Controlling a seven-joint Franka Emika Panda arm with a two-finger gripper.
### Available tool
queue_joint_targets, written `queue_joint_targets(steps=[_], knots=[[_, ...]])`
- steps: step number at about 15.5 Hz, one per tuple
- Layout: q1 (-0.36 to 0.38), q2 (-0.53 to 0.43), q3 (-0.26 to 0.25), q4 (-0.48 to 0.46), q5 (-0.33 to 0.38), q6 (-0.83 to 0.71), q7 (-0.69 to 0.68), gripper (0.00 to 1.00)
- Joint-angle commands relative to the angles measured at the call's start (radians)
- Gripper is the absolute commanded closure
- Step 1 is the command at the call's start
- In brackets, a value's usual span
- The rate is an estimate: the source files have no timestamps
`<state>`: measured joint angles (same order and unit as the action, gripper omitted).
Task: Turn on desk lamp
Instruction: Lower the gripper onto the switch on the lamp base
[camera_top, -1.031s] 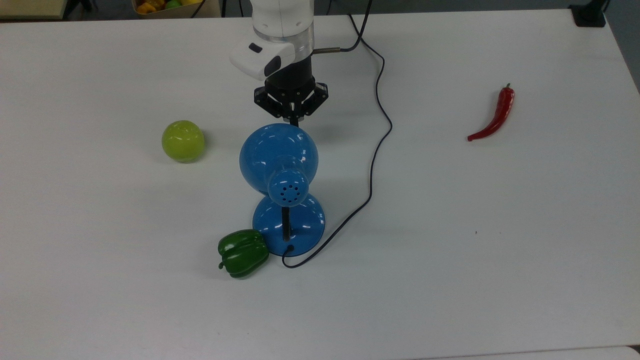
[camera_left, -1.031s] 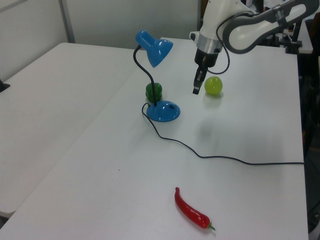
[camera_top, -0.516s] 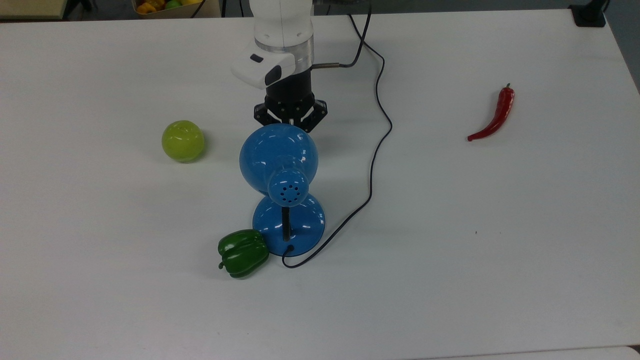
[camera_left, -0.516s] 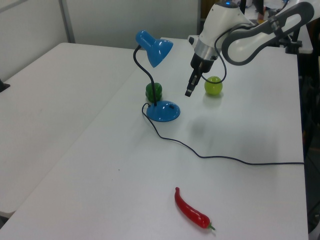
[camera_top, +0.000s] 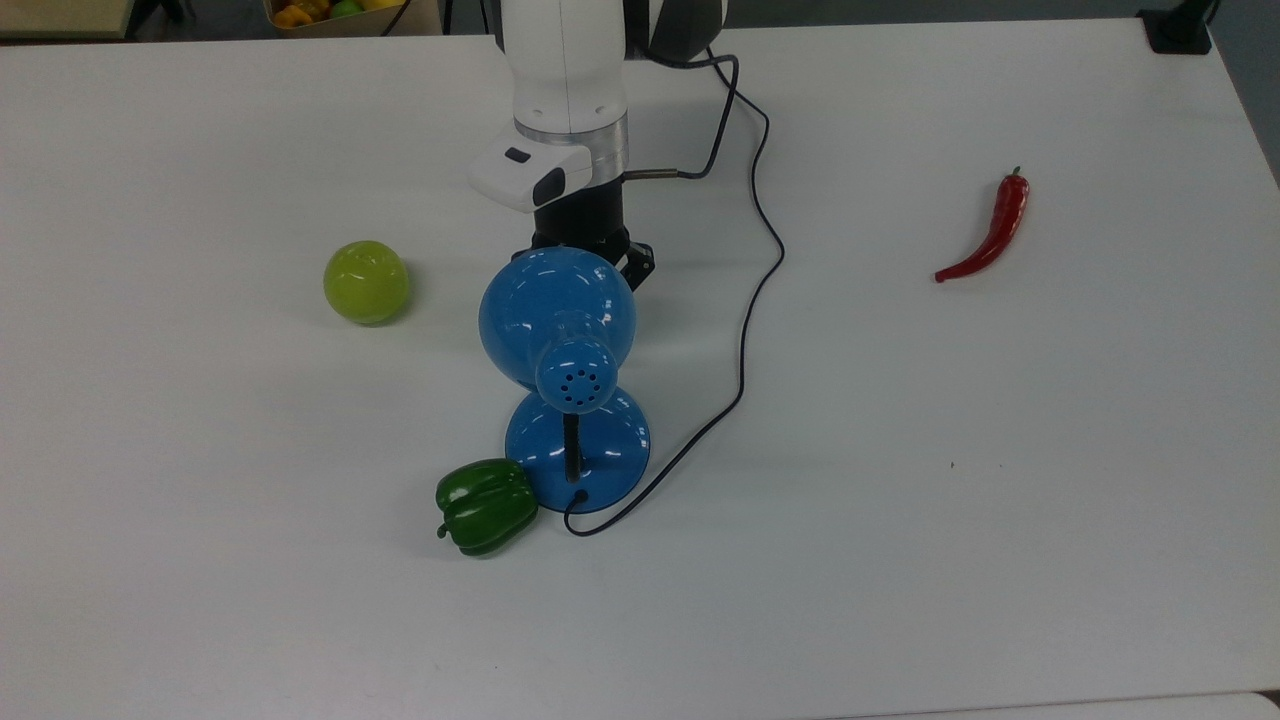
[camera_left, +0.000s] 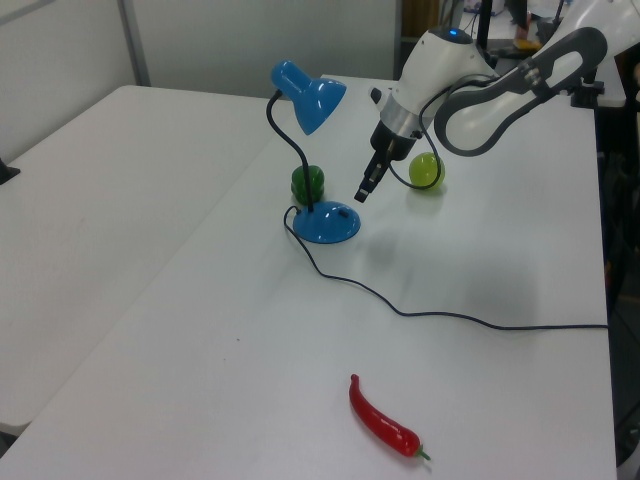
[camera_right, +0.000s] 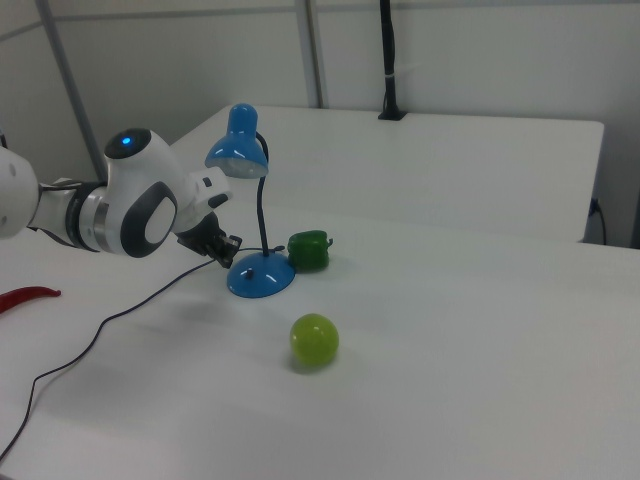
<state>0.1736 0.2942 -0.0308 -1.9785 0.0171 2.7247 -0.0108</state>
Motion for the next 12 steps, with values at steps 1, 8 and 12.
queue_joint_targets(steps=[1, 8, 12], knots=[[0.004, 0.029, -0.012, -0.003, -0.022, 0.085, 0.031, 1.00], [0.000, 0.082, -0.017, 0.032, -0.023, 0.133, 0.031, 1.00], [-0.003, 0.115, -0.018, 0.056, -0.036, 0.135, 0.031, 1.00]])
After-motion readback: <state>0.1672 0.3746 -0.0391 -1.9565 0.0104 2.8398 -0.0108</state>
